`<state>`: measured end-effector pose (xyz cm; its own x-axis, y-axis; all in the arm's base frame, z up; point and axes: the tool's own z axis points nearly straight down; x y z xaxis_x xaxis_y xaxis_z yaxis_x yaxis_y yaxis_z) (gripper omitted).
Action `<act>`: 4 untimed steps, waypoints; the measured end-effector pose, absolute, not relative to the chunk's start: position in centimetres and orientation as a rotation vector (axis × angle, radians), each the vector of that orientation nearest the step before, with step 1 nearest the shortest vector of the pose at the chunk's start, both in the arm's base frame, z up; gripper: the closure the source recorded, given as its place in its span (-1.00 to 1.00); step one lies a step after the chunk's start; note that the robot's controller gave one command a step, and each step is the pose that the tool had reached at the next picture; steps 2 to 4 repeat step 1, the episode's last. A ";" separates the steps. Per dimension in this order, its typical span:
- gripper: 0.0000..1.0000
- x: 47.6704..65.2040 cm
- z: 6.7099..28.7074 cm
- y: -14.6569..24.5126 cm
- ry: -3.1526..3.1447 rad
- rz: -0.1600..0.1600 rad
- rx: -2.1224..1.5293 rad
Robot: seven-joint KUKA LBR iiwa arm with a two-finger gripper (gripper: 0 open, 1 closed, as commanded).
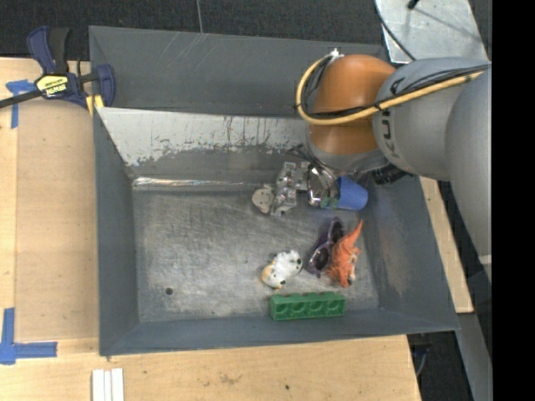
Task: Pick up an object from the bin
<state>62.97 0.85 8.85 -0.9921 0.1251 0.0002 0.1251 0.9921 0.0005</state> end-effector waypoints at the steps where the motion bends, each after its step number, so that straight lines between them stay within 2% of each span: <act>1: 1.00 63.4 14.2 0.8 -3.145 -0.002 -0.198; 4: 1.00 63.4 14.2 0.8 -3.145 -0.002 -0.198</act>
Offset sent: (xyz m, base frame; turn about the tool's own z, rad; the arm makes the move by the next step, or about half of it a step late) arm -0.0002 -0.0001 0.0831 0.0000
